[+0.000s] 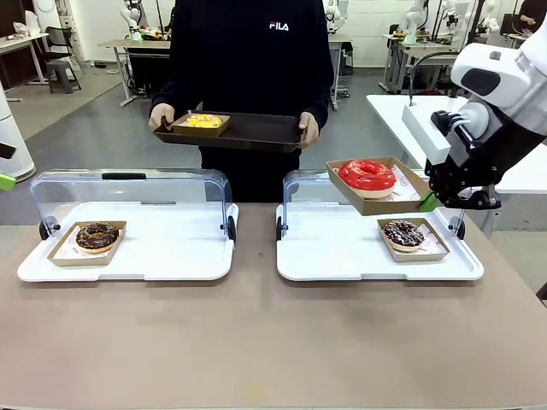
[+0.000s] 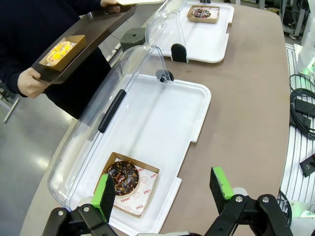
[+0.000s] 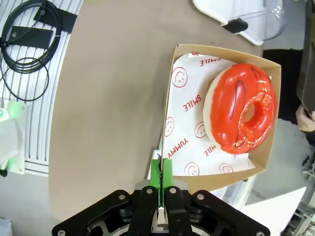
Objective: Provide the desired donut to the person.
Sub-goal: Pick up and lift the Paper togo box containing the Donut pointed at by the person, then place the picked Paper togo box onto the Handle tray extended by the person.
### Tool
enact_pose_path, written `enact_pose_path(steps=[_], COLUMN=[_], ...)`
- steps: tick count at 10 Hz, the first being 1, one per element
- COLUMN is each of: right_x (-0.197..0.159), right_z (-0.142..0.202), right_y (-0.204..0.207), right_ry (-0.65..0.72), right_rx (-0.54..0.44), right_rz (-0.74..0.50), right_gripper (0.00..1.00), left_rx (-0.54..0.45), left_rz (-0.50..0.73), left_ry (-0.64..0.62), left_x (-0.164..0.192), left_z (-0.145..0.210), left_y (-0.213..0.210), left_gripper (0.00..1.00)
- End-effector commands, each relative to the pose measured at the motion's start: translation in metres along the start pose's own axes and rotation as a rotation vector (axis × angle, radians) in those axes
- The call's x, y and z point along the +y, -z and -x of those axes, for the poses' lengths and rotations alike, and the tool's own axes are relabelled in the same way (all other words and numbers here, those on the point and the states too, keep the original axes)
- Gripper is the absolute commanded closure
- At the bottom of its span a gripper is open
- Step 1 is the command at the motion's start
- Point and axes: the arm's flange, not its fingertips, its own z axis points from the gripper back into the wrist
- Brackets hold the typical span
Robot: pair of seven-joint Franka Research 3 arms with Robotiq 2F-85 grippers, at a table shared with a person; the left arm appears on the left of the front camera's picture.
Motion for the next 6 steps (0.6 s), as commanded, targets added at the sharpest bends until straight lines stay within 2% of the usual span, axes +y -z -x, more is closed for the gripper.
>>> enact_pose_path(steps=[1, 6], right_x=[0.0052, 0.0052], right_z=[0.0004, 0.0004], right_y=[0.0060, 0.0060], right_ry=[-0.001, -0.001], right_rx=[0.008, 0.008], right_rz=[-0.004, -0.004], right_gripper=[1.00, 1.00], left_rx=[-0.005, -0.005], left_rz=[0.000, 0.000], left_ry=[-0.007, -0.007], left_x=[-0.0004, -0.0004], left_z=[0.0001, 0.0001], left_y=[-0.0011, -0.0011], left_gripper=[0.00, 0.00])
